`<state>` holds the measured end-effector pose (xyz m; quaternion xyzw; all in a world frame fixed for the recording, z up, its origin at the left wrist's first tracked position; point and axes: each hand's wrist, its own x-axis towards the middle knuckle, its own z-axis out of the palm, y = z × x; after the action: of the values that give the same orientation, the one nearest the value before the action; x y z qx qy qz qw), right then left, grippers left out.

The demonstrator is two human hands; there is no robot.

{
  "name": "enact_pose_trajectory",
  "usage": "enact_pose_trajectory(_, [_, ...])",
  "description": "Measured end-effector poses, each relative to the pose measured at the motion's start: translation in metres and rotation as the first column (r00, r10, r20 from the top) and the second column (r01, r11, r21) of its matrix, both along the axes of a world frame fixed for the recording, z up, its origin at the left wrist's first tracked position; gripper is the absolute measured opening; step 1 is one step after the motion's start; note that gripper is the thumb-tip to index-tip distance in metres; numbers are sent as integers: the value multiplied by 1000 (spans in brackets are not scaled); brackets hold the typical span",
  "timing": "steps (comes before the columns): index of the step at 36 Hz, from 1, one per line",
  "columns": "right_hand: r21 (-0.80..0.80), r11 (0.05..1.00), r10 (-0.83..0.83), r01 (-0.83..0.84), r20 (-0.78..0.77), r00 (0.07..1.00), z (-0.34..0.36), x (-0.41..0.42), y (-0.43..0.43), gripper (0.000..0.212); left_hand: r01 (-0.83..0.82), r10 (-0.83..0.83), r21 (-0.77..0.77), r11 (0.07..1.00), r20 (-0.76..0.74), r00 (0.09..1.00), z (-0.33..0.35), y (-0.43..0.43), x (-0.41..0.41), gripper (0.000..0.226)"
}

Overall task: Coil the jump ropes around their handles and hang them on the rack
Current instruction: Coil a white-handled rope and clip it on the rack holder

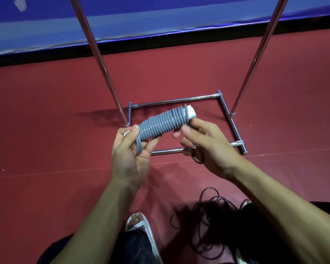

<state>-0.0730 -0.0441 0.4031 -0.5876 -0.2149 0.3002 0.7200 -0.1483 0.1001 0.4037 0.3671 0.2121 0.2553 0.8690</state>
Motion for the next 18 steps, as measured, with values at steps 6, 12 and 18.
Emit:
enact_pose_trajectory(6, [-43, 956, -293, 290, -120, 949, -4, -4, 13, 38, 1, -1, 66, 998, 2, 1000, -2, -11, 4, 19])
enact_pose_trajectory(12, [-74, 935, -355, 348, -120, 927, 2, -3, 11, 40, -31, 30, 142, 989, 6, 1000, -5, -6, 6, 19])
enact_pose_trajectory(18, [-21, 920, -389, 390, -145, 910, 3, -6, 12, 33, -36, 32, 166, 985, 24, 999, -9, 0, 5, 16])
